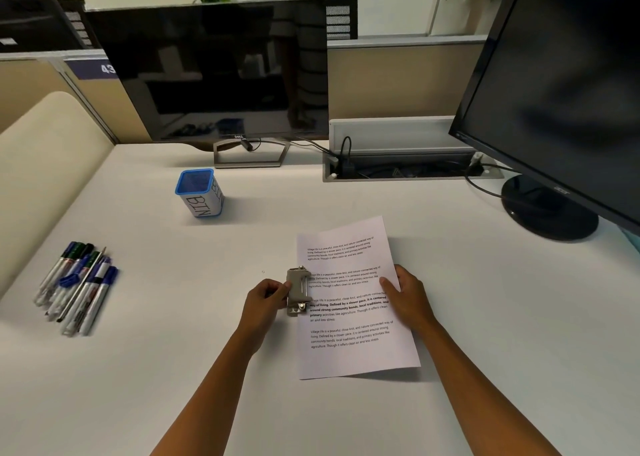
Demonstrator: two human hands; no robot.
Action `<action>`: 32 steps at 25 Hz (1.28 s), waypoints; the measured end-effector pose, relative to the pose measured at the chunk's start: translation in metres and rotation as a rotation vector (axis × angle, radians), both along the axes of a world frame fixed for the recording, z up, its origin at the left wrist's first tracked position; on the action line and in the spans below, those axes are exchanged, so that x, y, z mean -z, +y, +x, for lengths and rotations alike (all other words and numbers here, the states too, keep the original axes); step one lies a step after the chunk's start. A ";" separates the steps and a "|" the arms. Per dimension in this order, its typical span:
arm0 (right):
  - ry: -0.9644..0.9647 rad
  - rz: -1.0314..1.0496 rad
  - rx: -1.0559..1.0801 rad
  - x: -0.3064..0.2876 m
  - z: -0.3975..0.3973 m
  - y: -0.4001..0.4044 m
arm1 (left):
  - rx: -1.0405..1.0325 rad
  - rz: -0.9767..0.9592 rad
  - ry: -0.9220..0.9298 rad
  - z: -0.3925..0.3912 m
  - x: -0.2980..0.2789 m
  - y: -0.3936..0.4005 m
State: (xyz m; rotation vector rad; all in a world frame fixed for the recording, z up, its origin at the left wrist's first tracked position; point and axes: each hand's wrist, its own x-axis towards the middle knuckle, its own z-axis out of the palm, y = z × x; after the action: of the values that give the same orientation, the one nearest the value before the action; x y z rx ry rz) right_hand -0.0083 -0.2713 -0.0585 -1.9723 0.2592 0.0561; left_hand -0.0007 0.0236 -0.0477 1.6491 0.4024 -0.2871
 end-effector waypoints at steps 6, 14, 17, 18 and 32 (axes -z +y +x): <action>0.029 -0.004 -0.008 0.000 0.002 -0.001 | -0.018 -0.061 -0.018 0.002 -0.003 0.001; 0.041 0.031 0.003 0.002 0.002 -0.003 | 0.117 -0.114 -0.023 0.001 -0.010 0.003; 0.054 0.049 0.000 0.001 0.003 -0.003 | 0.149 -0.075 -0.019 0.006 -0.011 0.006; 0.057 0.049 0.002 0.000 0.003 -0.003 | 0.161 -0.038 -0.014 0.008 -0.013 0.006; 0.085 0.022 0.015 -0.002 0.007 0.006 | -0.092 0.813 -0.198 0.070 0.003 -0.023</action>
State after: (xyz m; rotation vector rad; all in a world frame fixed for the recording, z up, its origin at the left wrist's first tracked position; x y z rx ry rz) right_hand -0.0012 -0.2654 -0.0560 -1.9483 0.3281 0.1329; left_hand 0.0690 0.0007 -0.0507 2.4166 0.4742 0.1394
